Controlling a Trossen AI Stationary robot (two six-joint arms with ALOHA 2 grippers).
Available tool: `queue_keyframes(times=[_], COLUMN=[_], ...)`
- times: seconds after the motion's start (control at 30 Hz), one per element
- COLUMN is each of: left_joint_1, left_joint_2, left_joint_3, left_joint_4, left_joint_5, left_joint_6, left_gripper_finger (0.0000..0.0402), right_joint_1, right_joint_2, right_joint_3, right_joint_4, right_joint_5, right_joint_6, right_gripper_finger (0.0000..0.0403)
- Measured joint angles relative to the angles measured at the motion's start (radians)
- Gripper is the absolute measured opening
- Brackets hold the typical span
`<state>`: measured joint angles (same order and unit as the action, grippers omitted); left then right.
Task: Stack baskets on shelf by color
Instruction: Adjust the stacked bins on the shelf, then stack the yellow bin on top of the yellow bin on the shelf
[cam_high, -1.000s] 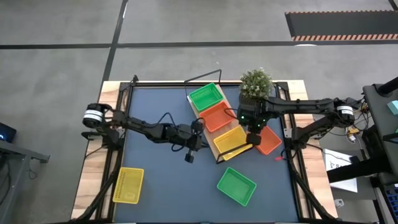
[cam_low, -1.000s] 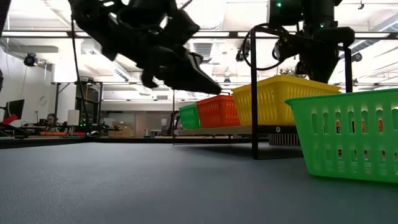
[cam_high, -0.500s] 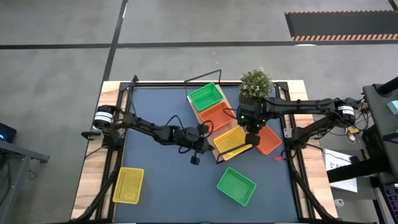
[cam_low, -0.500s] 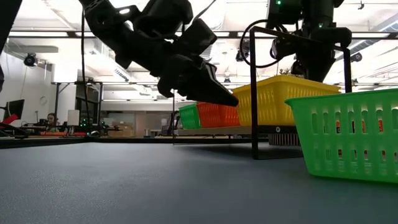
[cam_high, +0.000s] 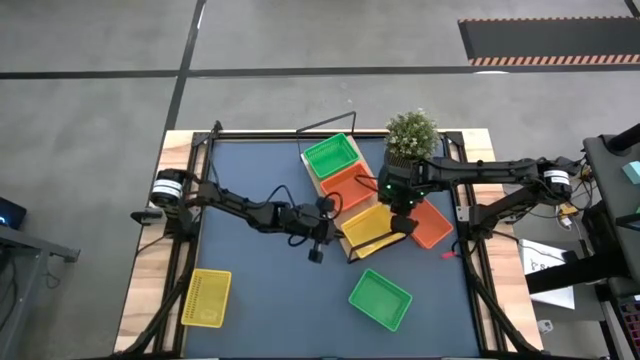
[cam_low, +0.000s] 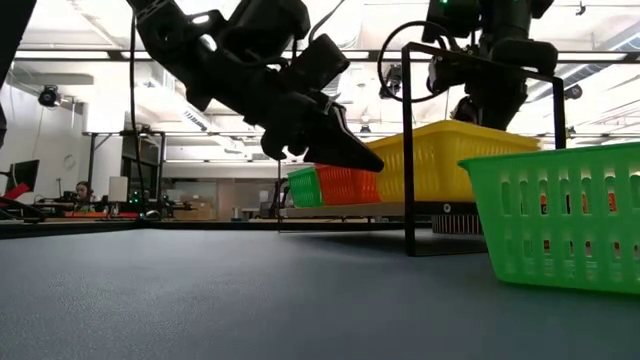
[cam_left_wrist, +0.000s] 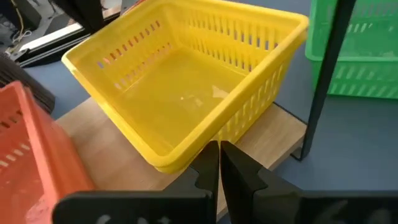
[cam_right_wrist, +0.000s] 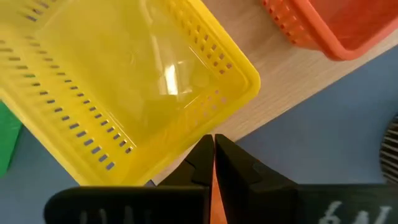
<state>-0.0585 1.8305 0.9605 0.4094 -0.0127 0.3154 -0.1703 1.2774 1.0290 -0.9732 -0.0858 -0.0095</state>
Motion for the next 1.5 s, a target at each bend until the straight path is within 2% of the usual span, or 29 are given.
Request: queue_keyframes(times=[0.13, 0.9, 1.1, 1.4, 1.5], left_joint_1=[0.010, 0.022, 0.022, 0.025, 0.022], left_joint_2=[0.000, 0.000, -0.032, -0.067, -0.116], left_joint_3=[-0.004, -0.005, -0.005, -0.007, -0.007], left_joint_4=[-0.005, -0.012, -0.113, -0.152, -0.186], left_joint_5=[-0.049, -0.059, -0.067, -0.057, -0.057], left_joint_6=[-0.021, -0.024, -0.026, -0.023, -0.026], left_gripper_finger=[0.0000, 0.0000, 0.0000, 0.0000, 0.0000], right_joint_1=[0.000, -0.002, -0.002, -0.002, -0.002], right_joint_2=[0.001, 0.006, 0.006, 0.000, -0.026], right_joint_3=[0.015, 0.028, 0.040, 0.042, 0.042], right_joint_4=[-0.001, -0.018, -0.016, -0.040, -0.044], right_joint_5=[0.015, 0.048, 0.064, 0.063, 0.106], right_joint_6=[-0.014, -0.003, -0.011, -0.026, -0.041], right_gripper_finger=[0.0009, 0.0009, 0.0009, 0.0009, 0.0009])
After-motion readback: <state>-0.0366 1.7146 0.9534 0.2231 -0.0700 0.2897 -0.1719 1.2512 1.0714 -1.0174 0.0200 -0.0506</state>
